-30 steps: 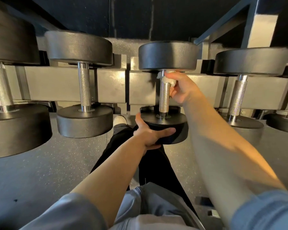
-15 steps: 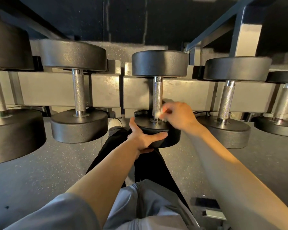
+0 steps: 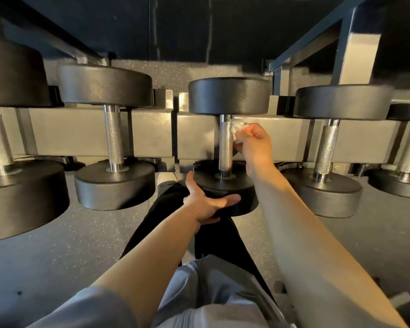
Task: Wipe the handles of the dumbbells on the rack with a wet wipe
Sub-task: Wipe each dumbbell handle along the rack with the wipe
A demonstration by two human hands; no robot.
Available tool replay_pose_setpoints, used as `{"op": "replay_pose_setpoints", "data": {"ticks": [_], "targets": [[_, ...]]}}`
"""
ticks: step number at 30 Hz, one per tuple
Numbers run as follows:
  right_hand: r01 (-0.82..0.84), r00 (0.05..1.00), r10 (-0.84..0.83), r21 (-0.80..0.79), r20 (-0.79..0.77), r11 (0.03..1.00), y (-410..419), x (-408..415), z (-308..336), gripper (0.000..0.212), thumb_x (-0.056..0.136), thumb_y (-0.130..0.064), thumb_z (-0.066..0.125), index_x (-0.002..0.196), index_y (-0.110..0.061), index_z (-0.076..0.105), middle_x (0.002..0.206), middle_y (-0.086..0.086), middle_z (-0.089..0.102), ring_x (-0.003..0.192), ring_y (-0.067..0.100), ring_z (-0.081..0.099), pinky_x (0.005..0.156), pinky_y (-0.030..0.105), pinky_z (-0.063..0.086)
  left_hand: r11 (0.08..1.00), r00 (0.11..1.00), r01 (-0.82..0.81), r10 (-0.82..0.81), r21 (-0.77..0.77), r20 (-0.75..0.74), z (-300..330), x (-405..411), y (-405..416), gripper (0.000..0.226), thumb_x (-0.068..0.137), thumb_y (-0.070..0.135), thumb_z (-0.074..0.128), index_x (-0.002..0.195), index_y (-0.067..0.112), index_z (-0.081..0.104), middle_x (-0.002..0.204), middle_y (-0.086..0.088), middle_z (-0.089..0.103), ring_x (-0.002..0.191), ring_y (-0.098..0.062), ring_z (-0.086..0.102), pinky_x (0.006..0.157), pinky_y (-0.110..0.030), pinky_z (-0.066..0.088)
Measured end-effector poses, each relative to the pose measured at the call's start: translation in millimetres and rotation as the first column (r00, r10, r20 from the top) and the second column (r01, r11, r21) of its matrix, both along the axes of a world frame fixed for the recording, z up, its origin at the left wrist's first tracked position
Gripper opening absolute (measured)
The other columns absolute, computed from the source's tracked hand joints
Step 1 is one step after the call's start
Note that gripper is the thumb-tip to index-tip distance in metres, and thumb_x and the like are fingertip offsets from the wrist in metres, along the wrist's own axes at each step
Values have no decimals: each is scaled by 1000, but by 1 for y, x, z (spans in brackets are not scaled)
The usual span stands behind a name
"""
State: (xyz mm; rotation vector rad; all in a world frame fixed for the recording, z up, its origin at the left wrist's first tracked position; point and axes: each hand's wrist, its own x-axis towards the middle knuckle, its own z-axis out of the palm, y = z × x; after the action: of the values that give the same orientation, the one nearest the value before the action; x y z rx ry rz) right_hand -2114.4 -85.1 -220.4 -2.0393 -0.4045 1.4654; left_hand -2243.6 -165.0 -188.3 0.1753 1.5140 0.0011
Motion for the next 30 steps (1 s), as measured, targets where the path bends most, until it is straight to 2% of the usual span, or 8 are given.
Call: {"op": "replay_pose_setpoints", "data": {"ticks": [4, 8, 10, 13, 16, 21, 25, 30], "targets": [[-267, 963, 264, -56, -49, 962, -7, 22, 1, 31, 86, 5, 57, 67, -18, 50, 86, 7, 60, 91, 28, 60, 85, 45, 53, 1000, 1000, 0, 0, 4, 13, 0, -2, -2, 136, 55, 30, 93, 143, 54, -7, 144, -6, 27, 121, -31, 46, 81, -43, 59], [-648, 751, 660, -185, 10, 739, -11, 34, 8, 21, 89, -1, 58, 79, -19, 53, 98, 10, 58, 95, 26, 60, 79, 35, 55, 1000, 1000, 15, -16, 11, 11, -1, -2, -2, 132, 58, 30, 92, 143, 55, -7, 140, -6, 28, 118, -30, 48, 80, -42, 59], [-577, 811, 585, -159, 4, 801, -5, 29, 9, 16, 92, 1, 51, 90, -14, 53, 91, 7, 57, 83, 19, 58, 60, 20, 52, 1000, 1000, 19, -19, 12, 7, -1, -1, -3, 132, 57, 31, 92, 142, 55, -6, 139, -5, 29, 116, -30, 49, 79, -42, 60], [-64, 986, 51, -76, -158, 995, 15, 17, 6, 18, 92, 7, 42, 93, -9, 50, 73, 5, 52, 64, 14, 50, 53, 22, 43, 1000, 1000, 17, -17, 13, 5, -2, -2, -4, 137, 49, 34, 93, 142, 56, -5, 139, -4, 29, 118, -30, 48, 77, -41, 60], [309, 881, -306, -53, -362, 950, 29, 7, 1, 23, 90, 10, 38, 82, -10, 46, 67, 7, 46, 55, 13, 43, 49, 22, 36, 1000, 1000, 5, -5, 14, -1, -3, 0, -3, 141, 40, 37, 92, 141, 58, -4, 139, -3, 30, 118, -29, 48, 76, -41, 60], [130, 941, -135, -36, -309, 991, 18, 4, -2, 22, 94, 5, 44, 100, -7, 62, 74, 3, 61, 60, 10, 57, 56, 20, 48, 1000, 1000, 12, -12, 14, 7, -3, 0, -2, 147, 32, 41, 91, 141, 58, -6, 142, -4, 28, 119, -30, 48, 76, -40, 60], [-233, 972, 232, -49, -33, 971, 1, 17, 0, 27, 87, 9, 53, 78, -13, 65, 72, 2, 62, 62, 10, 57, 64, 24, 49, 1000, 1000, 8, -8, 7, 16, -3, -2, -3, 146, 37, 38, 94, 141, 56, -7, 142, -6, 29, 117, -30, 48, 77, -41, 60], [-841, 394, 859, -250, 327, 481, -37, 23, 30, 10, 90, -12, 57, 93, -13, 66, 84, 1, 63, 70, 12, 56, 60, 25, 40, 1000, 1000, 17, -17, -2, 14, -2, 0, -3, 153, 30, 43, 95, 140, 55, -10, 144, -6, 30, 120, -33, 47, 80, -45, 58]]}}
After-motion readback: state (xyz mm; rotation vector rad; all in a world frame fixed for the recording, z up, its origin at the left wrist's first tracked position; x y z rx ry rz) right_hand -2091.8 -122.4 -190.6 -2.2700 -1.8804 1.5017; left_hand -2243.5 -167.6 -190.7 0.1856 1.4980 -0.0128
